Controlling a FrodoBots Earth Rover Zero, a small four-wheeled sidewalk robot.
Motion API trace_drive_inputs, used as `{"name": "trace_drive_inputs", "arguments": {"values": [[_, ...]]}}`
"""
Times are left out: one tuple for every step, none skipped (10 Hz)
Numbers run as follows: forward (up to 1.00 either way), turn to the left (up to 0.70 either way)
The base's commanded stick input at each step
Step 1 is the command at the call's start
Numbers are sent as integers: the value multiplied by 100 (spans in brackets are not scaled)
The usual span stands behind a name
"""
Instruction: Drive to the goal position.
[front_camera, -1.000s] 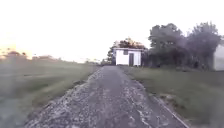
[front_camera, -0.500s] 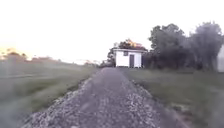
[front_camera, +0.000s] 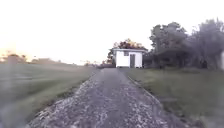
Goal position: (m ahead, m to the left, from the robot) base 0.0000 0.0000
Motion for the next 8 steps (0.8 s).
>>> {"name": "trace_drive_inputs", "arguments": {"values": [[100,0],[100,0],[100,0],[100,0],[100,0],[100,0],[100,0],[100,0]]}}
